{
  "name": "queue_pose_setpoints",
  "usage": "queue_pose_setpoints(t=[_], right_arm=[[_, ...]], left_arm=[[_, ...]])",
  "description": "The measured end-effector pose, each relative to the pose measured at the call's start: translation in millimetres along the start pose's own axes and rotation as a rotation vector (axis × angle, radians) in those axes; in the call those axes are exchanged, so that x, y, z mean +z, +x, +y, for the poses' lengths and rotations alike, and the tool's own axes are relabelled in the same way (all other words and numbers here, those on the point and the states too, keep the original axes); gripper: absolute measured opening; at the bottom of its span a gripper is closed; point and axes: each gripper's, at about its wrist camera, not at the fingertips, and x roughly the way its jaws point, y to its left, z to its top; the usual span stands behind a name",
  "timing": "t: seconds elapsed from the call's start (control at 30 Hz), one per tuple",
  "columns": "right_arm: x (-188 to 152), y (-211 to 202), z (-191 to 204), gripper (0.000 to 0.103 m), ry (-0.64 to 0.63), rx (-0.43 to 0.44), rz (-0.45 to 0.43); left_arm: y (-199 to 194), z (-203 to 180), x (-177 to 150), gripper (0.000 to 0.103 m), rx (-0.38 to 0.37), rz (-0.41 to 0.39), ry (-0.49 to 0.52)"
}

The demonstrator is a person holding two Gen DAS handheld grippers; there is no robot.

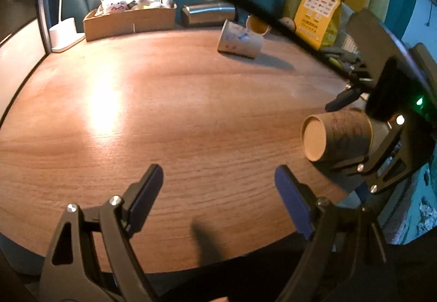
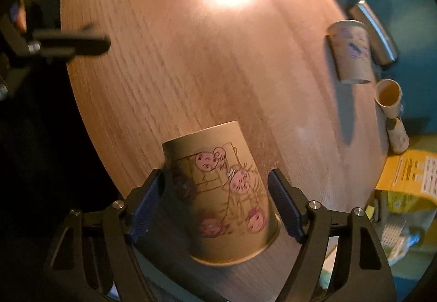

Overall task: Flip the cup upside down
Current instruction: 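Grasp the cup body with the right gripper while the left gripper releases it, then rotate the held cup with the right gripper until its rim faces down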

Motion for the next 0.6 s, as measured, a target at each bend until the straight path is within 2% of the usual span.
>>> queue_pose_setpoints(t=[0.1, 0.3, 0.5, 0.6], right_arm=[[2.3, 5.0, 2.1, 0.076, -0.039, 0.002, 0.042], [13.4, 12.5, 1.2, 0.075, -0.061, -0.006, 0.09], [19.7, 15.0, -2.3, 0.067, -0.063, 0.003, 0.103], [21.3, 13.8, -0.9, 0.067, -0.065, 0.01, 0.111]], left_arm=[[-2.8, 6.6, -1.0, 0.085, -0.011, -0.012, -0.01], [3.0, 17.4, -4.4, 0.085, -0.027, 0.006, -0.047], [5.1, 21.4, -7.5, 0.085, -0.034, 0.008, -0.059], [3.0, 20.2, -6.7, 0.085, -0.037, 0.0, -0.055]])
